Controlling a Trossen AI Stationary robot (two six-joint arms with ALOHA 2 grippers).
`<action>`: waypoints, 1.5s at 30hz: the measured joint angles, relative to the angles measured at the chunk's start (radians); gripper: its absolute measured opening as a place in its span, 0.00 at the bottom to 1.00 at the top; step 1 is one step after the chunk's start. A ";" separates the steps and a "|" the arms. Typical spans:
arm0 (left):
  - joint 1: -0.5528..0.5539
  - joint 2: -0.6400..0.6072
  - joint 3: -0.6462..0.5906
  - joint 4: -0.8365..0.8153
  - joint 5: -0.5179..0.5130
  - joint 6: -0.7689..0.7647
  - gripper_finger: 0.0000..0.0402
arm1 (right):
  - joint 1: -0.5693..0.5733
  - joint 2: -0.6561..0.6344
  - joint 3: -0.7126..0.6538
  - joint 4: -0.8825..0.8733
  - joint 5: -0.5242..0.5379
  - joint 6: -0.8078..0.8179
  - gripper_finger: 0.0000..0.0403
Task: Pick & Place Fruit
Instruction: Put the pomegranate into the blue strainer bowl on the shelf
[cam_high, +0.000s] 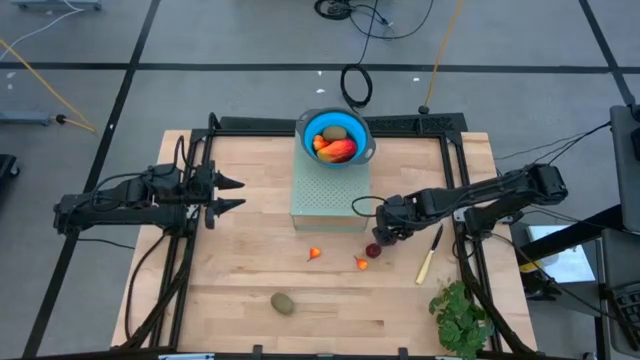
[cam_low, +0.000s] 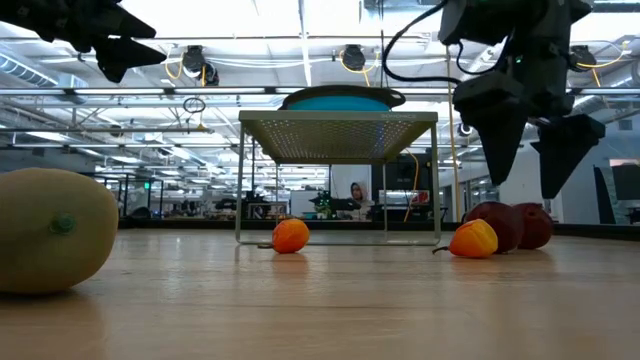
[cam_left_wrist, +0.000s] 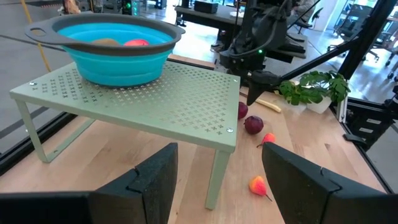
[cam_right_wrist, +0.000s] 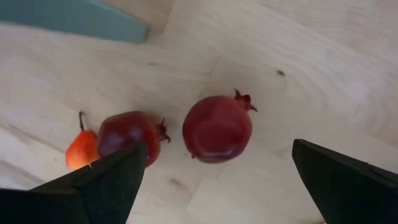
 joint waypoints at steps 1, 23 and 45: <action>0.000 0.000 0.000 0.000 0.000 0.000 0.58 | -0.006 0.000 -0.005 0.003 0.000 0.000 0.98; 0.000 0.000 0.000 0.000 -0.001 0.000 0.58 | -0.038 0.000 -0.127 0.164 -0.027 0.050 0.98; 0.000 0.000 0.000 0.004 -0.002 -0.014 0.58 | -0.038 0.011 -0.169 0.174 0.006 0.068 0.98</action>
